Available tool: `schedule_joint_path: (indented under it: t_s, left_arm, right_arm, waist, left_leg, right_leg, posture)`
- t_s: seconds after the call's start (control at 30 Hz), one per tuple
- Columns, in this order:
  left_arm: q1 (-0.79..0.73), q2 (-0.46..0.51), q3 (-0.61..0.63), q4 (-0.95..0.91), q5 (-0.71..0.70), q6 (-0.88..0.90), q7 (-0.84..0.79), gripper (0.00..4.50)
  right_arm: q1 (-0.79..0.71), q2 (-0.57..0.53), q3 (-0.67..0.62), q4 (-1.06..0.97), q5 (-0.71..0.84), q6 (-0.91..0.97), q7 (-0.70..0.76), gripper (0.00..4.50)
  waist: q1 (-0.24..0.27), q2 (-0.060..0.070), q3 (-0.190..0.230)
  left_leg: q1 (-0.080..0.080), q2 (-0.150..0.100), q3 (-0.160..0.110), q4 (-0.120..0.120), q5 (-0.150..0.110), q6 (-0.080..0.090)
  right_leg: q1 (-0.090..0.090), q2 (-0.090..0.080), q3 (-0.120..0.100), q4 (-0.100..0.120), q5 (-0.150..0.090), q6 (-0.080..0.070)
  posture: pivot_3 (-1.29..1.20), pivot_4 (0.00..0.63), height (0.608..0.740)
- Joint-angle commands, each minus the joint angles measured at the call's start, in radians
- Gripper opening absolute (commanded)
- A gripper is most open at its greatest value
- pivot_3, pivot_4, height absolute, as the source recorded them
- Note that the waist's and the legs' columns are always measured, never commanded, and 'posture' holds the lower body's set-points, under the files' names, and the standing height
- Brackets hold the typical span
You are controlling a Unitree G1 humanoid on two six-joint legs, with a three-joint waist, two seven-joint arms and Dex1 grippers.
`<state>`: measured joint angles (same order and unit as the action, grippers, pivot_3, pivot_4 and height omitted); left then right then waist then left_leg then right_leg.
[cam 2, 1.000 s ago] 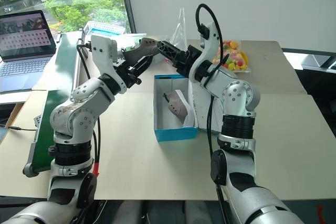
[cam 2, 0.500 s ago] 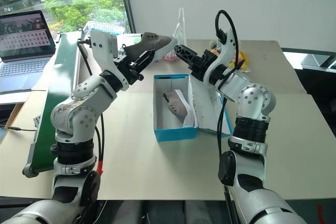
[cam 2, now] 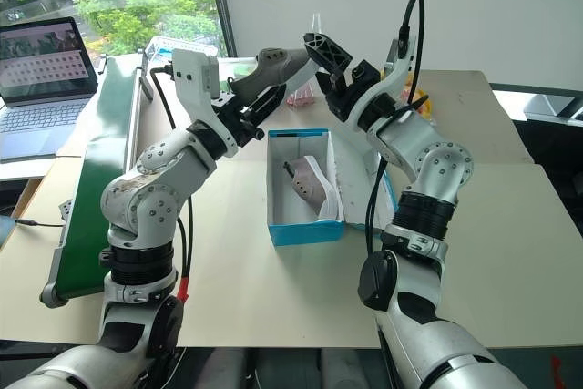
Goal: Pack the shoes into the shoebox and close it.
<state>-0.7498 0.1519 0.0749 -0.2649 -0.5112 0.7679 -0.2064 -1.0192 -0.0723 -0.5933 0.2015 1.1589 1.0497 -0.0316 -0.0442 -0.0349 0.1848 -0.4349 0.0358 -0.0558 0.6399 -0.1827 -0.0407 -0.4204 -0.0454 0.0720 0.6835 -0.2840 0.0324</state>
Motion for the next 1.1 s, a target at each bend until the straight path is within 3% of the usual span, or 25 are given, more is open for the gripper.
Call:
schedule_joint_path:
  t_s: [0.03,0.6,0.63,0.8,0.87,0.97,1.03,1.1]
  left_arm:
    - [-0.043,-0.007,-0.007,-0.044,-0.01,-0.02,-0.006,2.36]
    - [-0.038,-0.005,-0.002,-0.053,-0.011,-0.016,-0.003,2.36]
    - [-0.038,-0.005,-0.002,-0.053,-0.011,-0.016,-0.002,2.35]
    - [-0.036,-0.006,-0.002,-0.058,-0.012,-0.013,0.001,2.35]
    - [-0.034,-0.005,-0.002,-0.061,-0.013,-0.009,0.003,2.35]
    - [-0.029,-0.004,-0.002,-0.068,-0.015,-0.003,0.005,2.35]
    - [-0.023,-0.001,-0.003,-0.075,-0.017,0.005,0.004,2.35]
    - [-0.018,0.001,-0.003,-0.08,-0.019,0.011,0.004,2.35]
  right_arm:
    - [-0.014,-0.008,0.034,-0.015,0.031,-0.005,0.001,4.5]
    - [0.024,-0.027,0.166,0.013,-0.026,0.001,0.042,4.5]
    - [0.025,-0.029,0.175,0.021,-0.037,-0.002,0.047,3.99]
    - [0.026,-0.035,0.191,0.051,-0.076,-0.024,0.074,2.55]
    - [0.022,-0.034,0.188,0.056,-0.08,-0.03,0.082,1.66]
    - [0.02,-0.034,0.183,0.059,-0.084,-0.037,0.085,0.77]
    - [0.019,-0.034,0.179,0.06,-0.086,-0.042,0.085,0.26]
    - [0.017,-0.035,0.174,0.063,-0.087,-0.049,0.086,0.14]
  waist:
    - [-0.001,0.0,0.0]
    - [0.0,0.0,0.0]
    - [0.0,0.0,0.0]
    - [0.0,0.0,0.0]
    - [0.0,0.0,0.0]
    - [0.0,0.0,0.0]
    - [0.0,0.0,0.0]
    - [0.0,0.0,0.0]
  left_leg:
    - [0.0,0.0,0.0,0.0,0.0,0.0]
    - [0.0,0.0,0.0,0.0,0.0,0.0]
    - [0.0,0.0,0.0,0.0,0.0,0.0]
    - [0.0,0.0,0.0,0.0,0.0,0.0]
    - [0.0,0.0,0.0,0.0,0.0,0.0]
    - [-0.001,0.0,0.0,0.0,0.0,0.0]
    - [-0.001,0.0,0.0,0.0,0.0,0.0]
    - [-0.001,0.0,0.0,0.0,0.0,0.0]
  right_leg:
    - [0.0,0.0,0.0,0.0,0.0,0.0]
    - [0.0,0.0,0.0,0.0,0.0,0.0]
    - [0.0,0.0,0.0,0.0,0.0,0.0]
    - [0.0,0.0,0.0,-0.001,0.0,0.0]
    - [0.0,0.0,0.0,-0.001,0.0,0.0]
    - [0.0,0.0,0.0,-0.001,0.0,0.0]
    - [0.0,0.0,0.0,-0.001,0.0,0.0]
    - [0.0,0.0,0.0,-0.001,0.0,0.0]
  posture:
    - [0.0,0.15,0.74]
    - [0.0,0.15,0.74]
    - [0.0,0.15,0.74]
    - [0.0,0.15,0.74]
    - [0.0,0.15,0.74]
    - [0.0,0.15,0.74]
    - [0.0,0.15,0.74]
    - [0.0,0.15,0.74]
